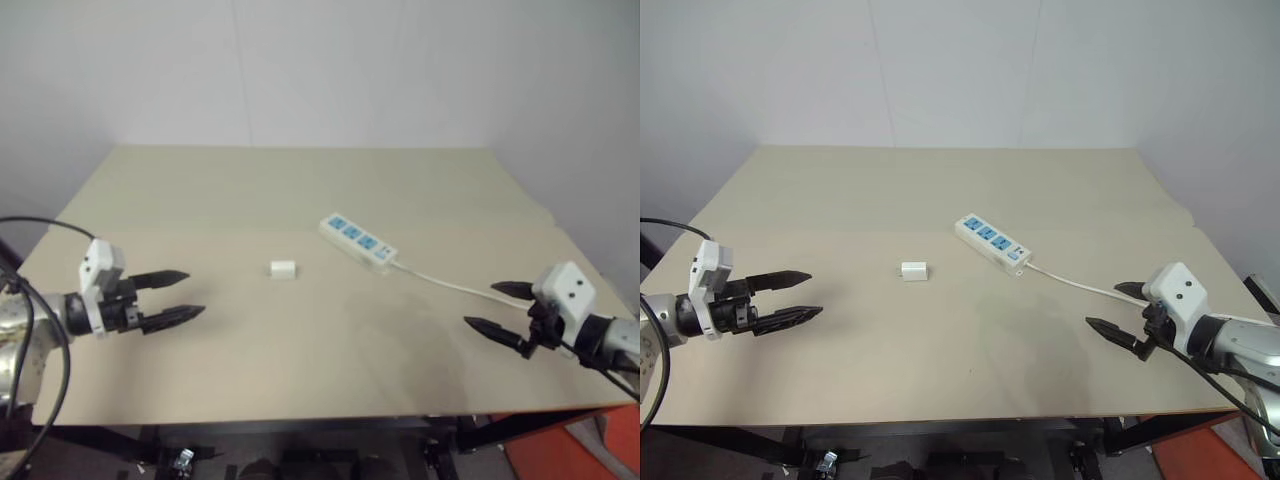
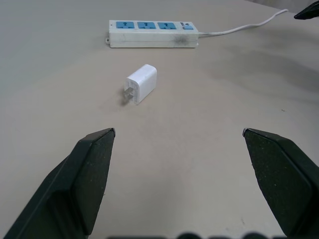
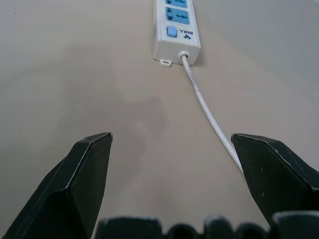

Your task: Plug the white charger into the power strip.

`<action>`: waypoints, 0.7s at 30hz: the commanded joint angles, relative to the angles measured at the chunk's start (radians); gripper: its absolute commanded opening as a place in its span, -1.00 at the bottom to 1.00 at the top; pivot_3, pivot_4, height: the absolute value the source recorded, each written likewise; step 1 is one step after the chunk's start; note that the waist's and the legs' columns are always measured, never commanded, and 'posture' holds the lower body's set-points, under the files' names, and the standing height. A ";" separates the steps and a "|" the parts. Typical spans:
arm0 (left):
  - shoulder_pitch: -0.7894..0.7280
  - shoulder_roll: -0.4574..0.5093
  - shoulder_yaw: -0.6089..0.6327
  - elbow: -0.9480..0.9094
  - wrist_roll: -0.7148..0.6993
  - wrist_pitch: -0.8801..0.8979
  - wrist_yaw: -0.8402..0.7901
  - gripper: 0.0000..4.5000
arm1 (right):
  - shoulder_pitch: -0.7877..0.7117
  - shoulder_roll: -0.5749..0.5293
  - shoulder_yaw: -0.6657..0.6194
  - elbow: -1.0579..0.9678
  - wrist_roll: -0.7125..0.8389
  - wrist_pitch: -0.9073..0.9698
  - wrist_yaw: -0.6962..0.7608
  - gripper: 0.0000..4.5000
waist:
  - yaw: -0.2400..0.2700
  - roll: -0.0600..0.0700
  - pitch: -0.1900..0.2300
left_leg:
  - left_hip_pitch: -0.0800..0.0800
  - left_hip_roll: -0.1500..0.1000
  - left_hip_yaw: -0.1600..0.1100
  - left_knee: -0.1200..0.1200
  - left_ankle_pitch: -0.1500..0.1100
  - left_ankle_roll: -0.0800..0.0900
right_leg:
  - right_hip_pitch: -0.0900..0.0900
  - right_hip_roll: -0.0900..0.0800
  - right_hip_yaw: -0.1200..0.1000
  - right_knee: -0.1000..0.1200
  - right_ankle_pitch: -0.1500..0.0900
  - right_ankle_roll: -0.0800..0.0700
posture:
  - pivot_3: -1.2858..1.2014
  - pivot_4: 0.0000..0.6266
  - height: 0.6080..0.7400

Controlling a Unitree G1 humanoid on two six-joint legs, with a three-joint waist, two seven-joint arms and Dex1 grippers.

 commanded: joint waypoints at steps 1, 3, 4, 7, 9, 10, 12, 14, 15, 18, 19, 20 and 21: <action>-0.055 0.003 -0.032 -0.036 -0.011 0.008 -0.013 1.00 | -0.102 0.029 0.048 0.071 -0.012 -0.009 -0.027 0.99 | -0.001 0.000 0.000 | 0.000 0.000 0.000 0.000 0.000 0.000 | 0.000 0.000 0.000 0.000 0.000 0.000 | 0.03 -0.52 1.00; -0.093 0.014 -0.084 -0.035 0.008 0.030 -0.024 1.00 | -0.181 0.049 0.106 0.153 -0.051 -0.040 -0.027 0.99 | -0.001 0.000 0.000 | 0.000 0.000 0.000 0.000 0.000 0.000 | 0.000 0.000 0.000 0.000 0.000 0.000 | 0.03 -0.52 1.00; -0.116 0.014 -0.116 -0.036 0.025 0.040 -0.020 1.00 | -0.226 0.060 0.141 0.205 -0.078 -0.061 -0.028 0.99 | -0.001 0.000 0.000 | 0.000 0.000 0.000 0.000 0.000 0.000 | -0.001 0.000 0.000 0.000 0.000 0.000 | 0.03 -0.52 1.00; -0.193 -0.030 -0.198 -0.015 0.075 0.025 0.004 1.00 | -0.368 0.114 0.227 0.411 -0.152 -0.146 -0.022 0.99 | -0.001 0.000 0.000 | -0.001 -0.001 0.000 0.000 0.000 0.000 | -0.001 0.000 0.000 0.000 0.000 0.000 | 0.03 -0.52 1.00; -0.243 -0.078 -0.241 0.009 0.095 0.001 0.005 1.00 | -0.480 0.167 0.269 0.601 -0.198 -0.213 -0.035 0.99 | -0.002 0.000 0.000 | -0.001 -0.001 0.000 0.000 0.000 0.000 | 0.000 0.001 0.000 -0.001 0.000 0.000 | 0.03 -0.52 1.00; -0.263 -0.100 -0.258 0.020 0.106 -0.010 0.005 1.00 | -0.527 0.184 0.288 0.688 -0.226 -0.257 -0.038 0.99 | -0.002 0.000 0.000 | -0.001 -0.001 0.000 0.000 0.000 0.000 | -0.001 0.000 0.000 -0.001 0.000 0.000 | 0.03 -0.52 1.00; -0.300 -0.148 -0.292 0.040 0.131 -0.033 0.012 1.00 | -0.625 0.218 0.317 0.871 -0.270 -0.334 -0.047 0.99 | -0.002 0.000 0.000 | -0.001 -0.001 0.000 0.000 0.000 0.000 | -0.001 0.000 0.000 -0.001 0.000 0.000 | 0.03 -0.52 1.00; -0.329 -0.194 -0.319 0.051 0.144 -0.049 0.019 1.00 | -0.716 0.246 0.344 1.041 -0.316 -0.411 -0.063 0.99 | -0.003 0.000 0.000 | -0.002 -0.001 0.000 0.000 0.001 0.000 | -0.001 0.000 0.000 -0.001 0.000 0.000 | 0.03 -0.52 1.00; -0.338 -0.215 -0.329 0.050 0.148 -0.055 0.021 1.00 | -0.757 0.258 0.355 1.116 -0.336 -0.435 -0.067 0.99 | -0.004 0.000 0.000 | -0.002 -0.001 0.000 0.000 0.001 -0.001 | -0.001 0.000 0.000 -0.001 0.000 0.000 | 0.03 -0.52 1.00; -0.344 -0.250 -0.342 0.043 0.153 -0.071 0.017 1.00 | -0.841 0.282 0.376 1.273 -0.383 -0.494 -0.071 0.99 | -0.008 0.000 0.000 | -0.003 -0.001 0.000 0.000 0.001 -0.001 | -0.001 0.000 0.000 0.000 0.000 0.000 | 0.03 -0.52 1.00; -0.343 -0.257 -0.344 0.042 0.157 -0.073 0.020 1.00 | -0.863 0.291 0.378 1.312 -0.391 -0.501 -0.070 0.99 | -0.009 0.000 0.000 | -0.003 -0.001 0.000 0.000 0.001 -0.001 | -0.001 0.000 0.000 0.001 0.000 0.000 | 0.03 -0.52 1.00; -0.341 -0.262 -0.346 0.041 0.159 -0.075 0.023 1.00 | -0.881 0.299 0.378 1.346 -0.398 -0.502 -0.069 0.99 | -0.011 0.000 0.000 | -0.003 -0.001 0.000 0.000 0.001 -0.001 | -0.001 0.000 0.000 0.001 0.000 0.000 | 0.03 -0.52 1.00; -0.338 -0.265 -0.347 0.040 0.163 -0.078 0.025 1.00 | -0.898 0.306 0.379 1.376 -0.404 -0.495 -0.065 0.99 | -0.013 0.000 0.000 | -0.003 -0.001 0.000 0.000 0.001 -0.001 | -0.001 0.000 0.000 0.003 0.000 0.000 | 0.03 -0.52 1.00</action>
